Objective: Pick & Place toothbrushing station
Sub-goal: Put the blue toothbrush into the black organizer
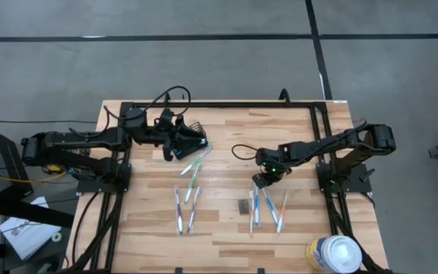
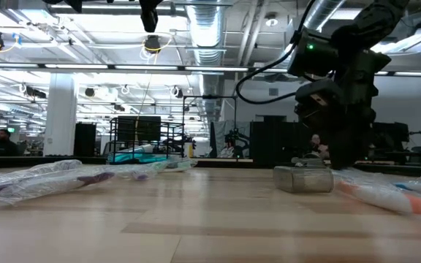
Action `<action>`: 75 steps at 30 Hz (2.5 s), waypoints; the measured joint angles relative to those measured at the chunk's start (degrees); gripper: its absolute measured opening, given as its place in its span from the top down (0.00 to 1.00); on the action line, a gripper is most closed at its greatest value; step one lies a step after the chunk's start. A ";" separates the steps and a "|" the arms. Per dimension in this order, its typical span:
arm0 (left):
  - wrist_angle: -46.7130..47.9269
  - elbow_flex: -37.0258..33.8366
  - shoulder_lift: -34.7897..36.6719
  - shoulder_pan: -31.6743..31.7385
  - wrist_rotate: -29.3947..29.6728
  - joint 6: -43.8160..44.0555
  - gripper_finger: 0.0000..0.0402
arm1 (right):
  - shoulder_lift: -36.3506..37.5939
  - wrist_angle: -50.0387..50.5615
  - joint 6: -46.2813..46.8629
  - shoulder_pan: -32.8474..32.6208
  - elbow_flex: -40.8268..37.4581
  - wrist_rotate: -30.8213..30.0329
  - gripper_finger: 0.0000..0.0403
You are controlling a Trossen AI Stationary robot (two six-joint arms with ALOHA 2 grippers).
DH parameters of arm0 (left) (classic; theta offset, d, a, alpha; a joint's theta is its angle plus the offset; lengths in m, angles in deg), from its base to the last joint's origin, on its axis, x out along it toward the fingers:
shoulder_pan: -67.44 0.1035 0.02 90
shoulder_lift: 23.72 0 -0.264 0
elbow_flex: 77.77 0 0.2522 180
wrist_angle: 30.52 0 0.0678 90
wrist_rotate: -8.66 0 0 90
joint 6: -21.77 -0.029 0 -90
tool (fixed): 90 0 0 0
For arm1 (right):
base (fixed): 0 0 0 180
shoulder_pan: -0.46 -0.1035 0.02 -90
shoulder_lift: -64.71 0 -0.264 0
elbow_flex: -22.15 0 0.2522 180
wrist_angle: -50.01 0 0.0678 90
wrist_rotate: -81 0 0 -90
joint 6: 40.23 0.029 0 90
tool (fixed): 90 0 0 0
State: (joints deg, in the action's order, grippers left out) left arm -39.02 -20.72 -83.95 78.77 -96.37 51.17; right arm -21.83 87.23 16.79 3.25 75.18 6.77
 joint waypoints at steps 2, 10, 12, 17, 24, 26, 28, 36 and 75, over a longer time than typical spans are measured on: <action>0.00 0.00 0.00 0.00 0.00 -0.04 0.68 | 0.00 0.02 0.00 0.00 0.00 0.50 0.97; -0.04 0.00 0.00 0.00 -0.02 -0.15 0.68 | 0.06 -1.63 -0.45 1.80 0.00 2.81 1.00; -0.04 0.00 0.00 0.00 -0.02 -0.39 0.68 | 0.43 -3.67 -1.28 2.81 0.16 4.40 1.00; -0.09 0.00 0.00 0.00 -0.04 -0.68 0.68 | 0.46 -5.79 -3.71 5.55 3.41 5.68 1.00; -0.43 0.00 0.02 0.50 -0.04 -2.41 0.68 | 0.46 -5.77 -9.68 10.43 9.86 8.36 1.00; -0.55 0.00 0.02 1.41 -0.26 -3.67 0.68 | 0.46 -5.75 -11.06 11.89 11.81 8.63 1.00; -0.61 0.00 0.07 3.21 -0.24 -5.25 0.68 | 0.46 -5.73 -12.29 13.21 13.86 8.85 1.00; -0.13 -0.02 3.49 18.10 0.06 -11.10 0.68 | 0.46 -6.75 -19.10 16.66 25.51 6.75 1.00; 15.49 0.00 5.84 65.79 -22.46 -19.98 0.68 | -28.76 -44.82 -22.51 21.34 56.37 -0.36 1.00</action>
State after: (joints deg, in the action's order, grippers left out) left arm -23.53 -20.72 -78.12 144.56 -118.83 31.20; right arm -50.60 42.41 -5.72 24.58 131.55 6.41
